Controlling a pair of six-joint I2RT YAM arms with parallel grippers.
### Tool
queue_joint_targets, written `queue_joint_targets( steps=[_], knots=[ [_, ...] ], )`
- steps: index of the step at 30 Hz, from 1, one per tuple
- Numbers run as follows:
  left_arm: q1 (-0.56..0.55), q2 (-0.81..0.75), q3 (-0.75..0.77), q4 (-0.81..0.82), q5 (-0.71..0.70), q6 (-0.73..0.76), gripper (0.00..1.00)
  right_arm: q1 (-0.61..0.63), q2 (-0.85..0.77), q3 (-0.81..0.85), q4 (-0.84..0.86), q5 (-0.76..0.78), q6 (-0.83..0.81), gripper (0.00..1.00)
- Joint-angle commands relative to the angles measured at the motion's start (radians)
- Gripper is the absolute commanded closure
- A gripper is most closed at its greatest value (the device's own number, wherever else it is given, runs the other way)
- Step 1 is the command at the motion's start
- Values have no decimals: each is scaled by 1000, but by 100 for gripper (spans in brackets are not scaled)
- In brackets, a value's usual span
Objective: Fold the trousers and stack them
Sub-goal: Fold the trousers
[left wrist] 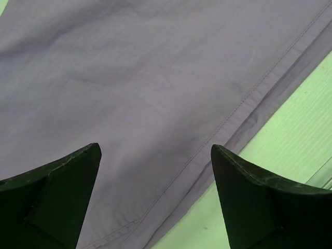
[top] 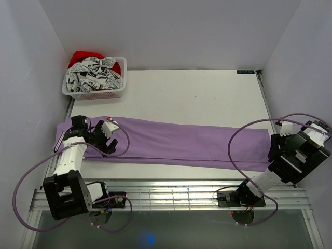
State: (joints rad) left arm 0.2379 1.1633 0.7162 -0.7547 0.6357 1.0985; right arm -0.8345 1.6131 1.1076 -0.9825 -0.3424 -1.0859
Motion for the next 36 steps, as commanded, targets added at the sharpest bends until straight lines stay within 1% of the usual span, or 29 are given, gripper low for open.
queue_joint_targets(
  steps=[1,4,5,9,16,19,20,23,24,26,27,36],
  knots=[
    [-5,-25,2,-2,42,-6,2,-21,-6,-44,-12,-3,142,42],
    [-5,-34,5,0,48,-12,2,-23,-2,-80,65,13,208,41],
    [-5,-37,5,0,50,-14,2,-23,-4,-87,108,23,218,41],
    [-5,-57,-18,0,44,-2,2,-26,-2,-112,174,40,250,40],
    [-5,-71,-40,2,50,11,2,-31,1,-141,243,65,258,41],
    [-5,-67,-41,6,51,11,2,-29,14,-163,252,68,250,44],
    [-5,-65,-40,9,51,8,2,-31,19,-167,252,66,253,47],
    [-5,-59,-34,11,50,9,2,-29,27,-172,236,57,250,65],
    [-5,-60,-34,9,50,9,2,-29,27,-167,226,56,247,79],
    [-5,-62,-34,11,48,11,2,-32,16,-157,196,49,241,90],
    [-5,-63,-37,11,50,11,2,-31,10,-141,185,48,235,92],
    [-5,-71,-52,21,53,9,2,-37,-110,-20,18,22,170,92]
  ],
)
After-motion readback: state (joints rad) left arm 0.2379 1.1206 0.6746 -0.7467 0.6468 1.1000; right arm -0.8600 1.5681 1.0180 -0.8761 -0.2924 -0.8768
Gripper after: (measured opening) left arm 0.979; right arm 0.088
